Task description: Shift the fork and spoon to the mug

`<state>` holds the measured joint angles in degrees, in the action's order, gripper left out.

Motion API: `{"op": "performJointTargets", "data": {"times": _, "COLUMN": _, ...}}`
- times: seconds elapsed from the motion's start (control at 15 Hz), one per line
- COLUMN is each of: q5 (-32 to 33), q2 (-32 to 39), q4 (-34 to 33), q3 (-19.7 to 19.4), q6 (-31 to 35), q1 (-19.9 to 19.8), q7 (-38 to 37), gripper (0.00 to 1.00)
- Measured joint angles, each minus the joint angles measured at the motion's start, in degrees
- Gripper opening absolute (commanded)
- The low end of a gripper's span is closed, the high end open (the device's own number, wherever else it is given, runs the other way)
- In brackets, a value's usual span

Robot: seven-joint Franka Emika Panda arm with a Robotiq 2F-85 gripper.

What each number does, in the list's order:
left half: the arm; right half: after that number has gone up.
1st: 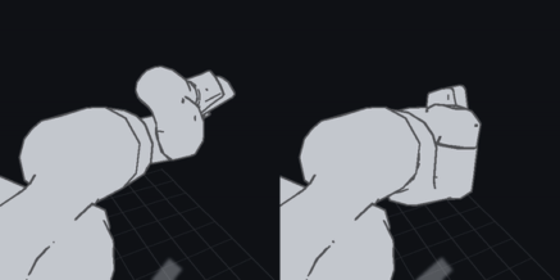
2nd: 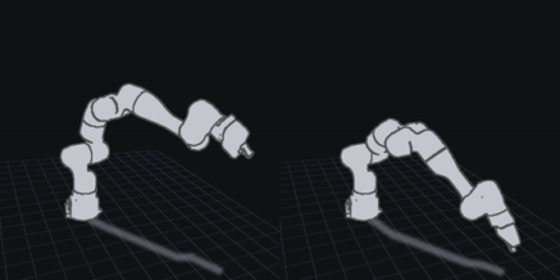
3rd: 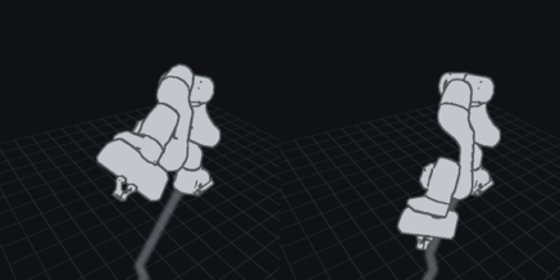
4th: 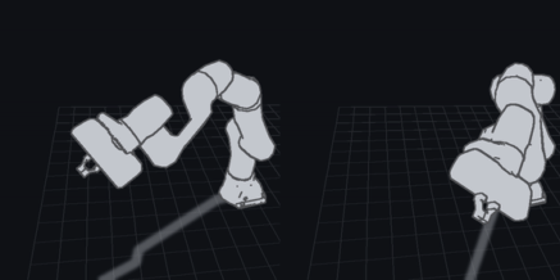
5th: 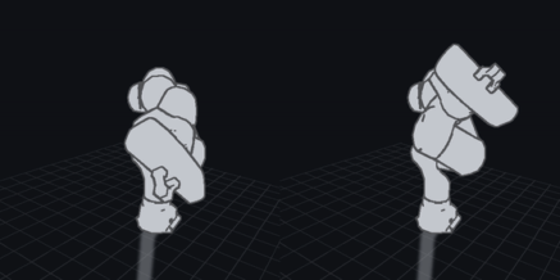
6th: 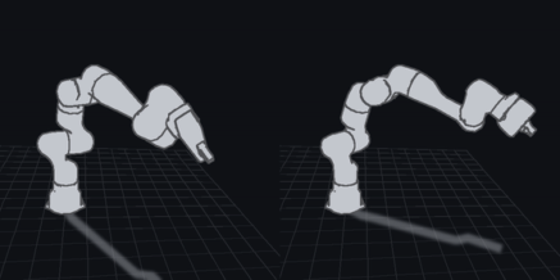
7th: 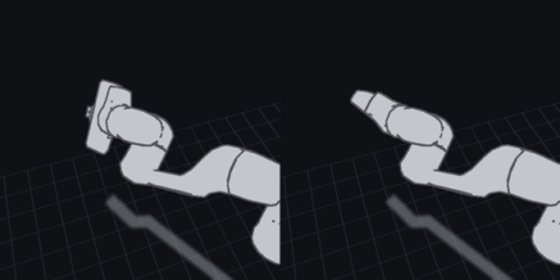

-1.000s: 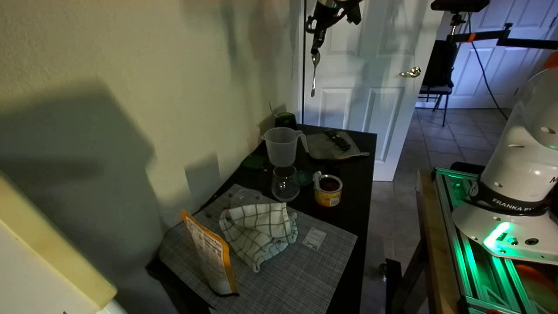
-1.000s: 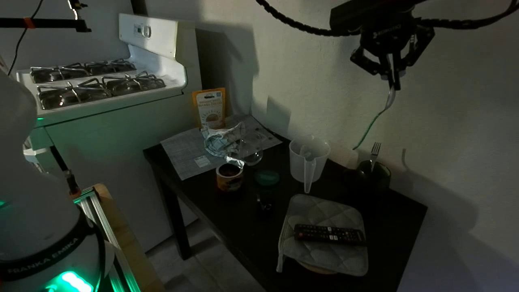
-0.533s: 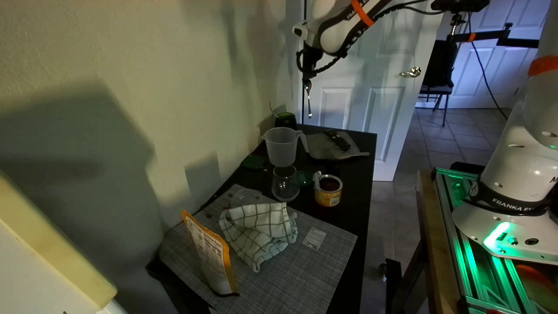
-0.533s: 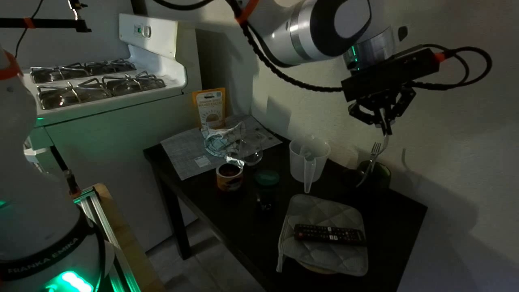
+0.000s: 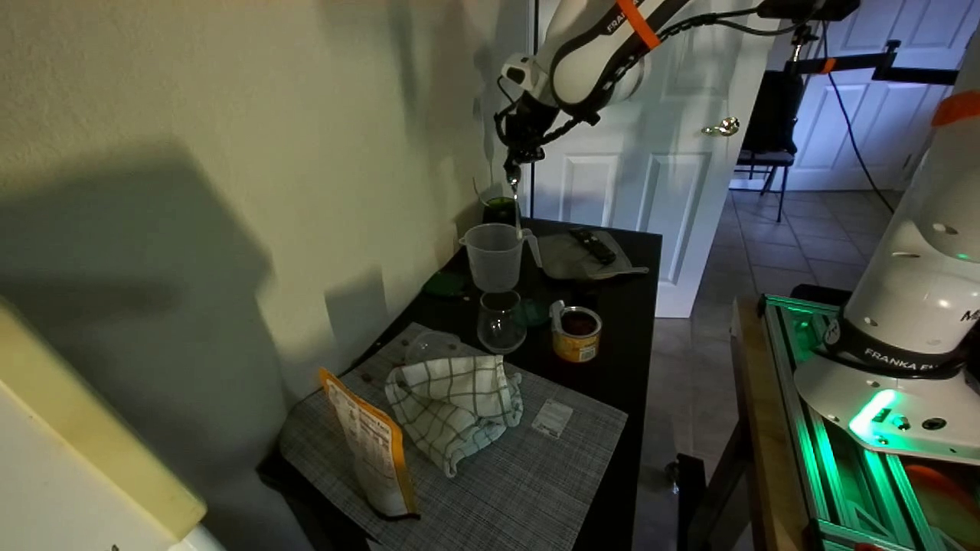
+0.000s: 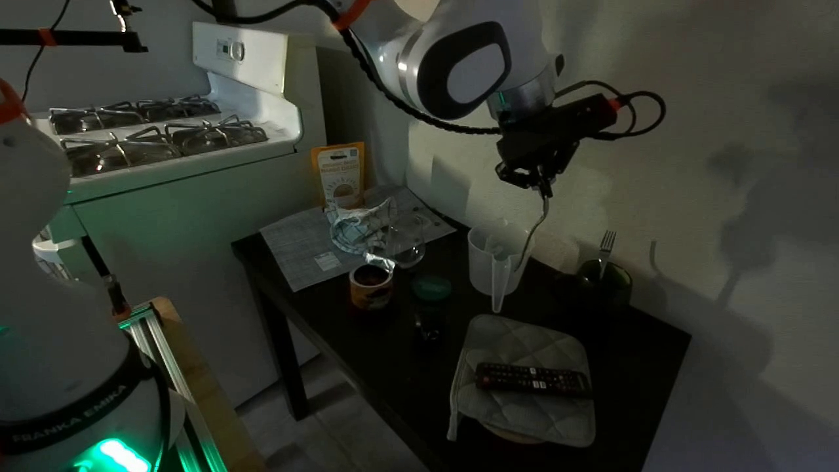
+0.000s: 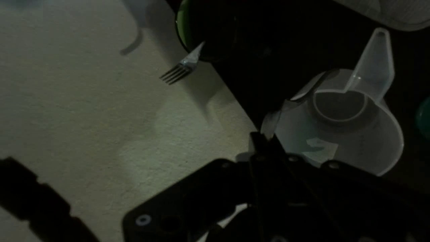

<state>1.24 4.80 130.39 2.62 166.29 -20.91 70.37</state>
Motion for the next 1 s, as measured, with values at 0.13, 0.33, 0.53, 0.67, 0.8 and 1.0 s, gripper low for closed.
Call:
{"op": "performJointTargets", "data": {"times": 0.13, "q5": -0.3, "q2": -0.9, "q4": 0.7, "q3": 0.7, "q6": 0.0, "q1": -0.3, "q7": 0.5, "gripper": 0.01}}
{"op": "performJointTargets", "data": {"times": 0.33, "q5": 1.1, "q2": -0.8, "q4": 0.2, "q3": -0.7, "q6": 1.2, "q1": 0.4, "q7": -0.2, "gripper": 0.01}}
{"op": "performJointTargets", "data": {"times": 0.53, "q5": 8.1, "q2": -0.9, "q4": -0.6, "q3": -5.5, "q6": 6.2, "q1": 2.5, "q7": -3.7, "gripper": 0.01}}
{"op": "performJointTargets", "data": {"times": 0.67, "q5": 15.1, "q2": -0.8, "q4": -1.9, "q3": -7.6, "q6": 8.7, "q1": 2.5, "q7": -8.2, "gripper": 0.01}}
{"op": "performJointTargets", "data": {"times": 0.8, "q5": 21.4, "q2": -0.2, "q4": -3.9, "q3": -9.5, "q6": 9.5, "q1": 2.5, "q7": -12.6, "gripper": 0.01}}
{"op": "performJointTargets", "data": {"times": 1.0, "q5": 27.2, "q2": 2.4, "q4": -7.5, "q3": -11.3, "q6": 9.5, "q1": 3.0, "q7": -17.7, "gripper": 0.01}}
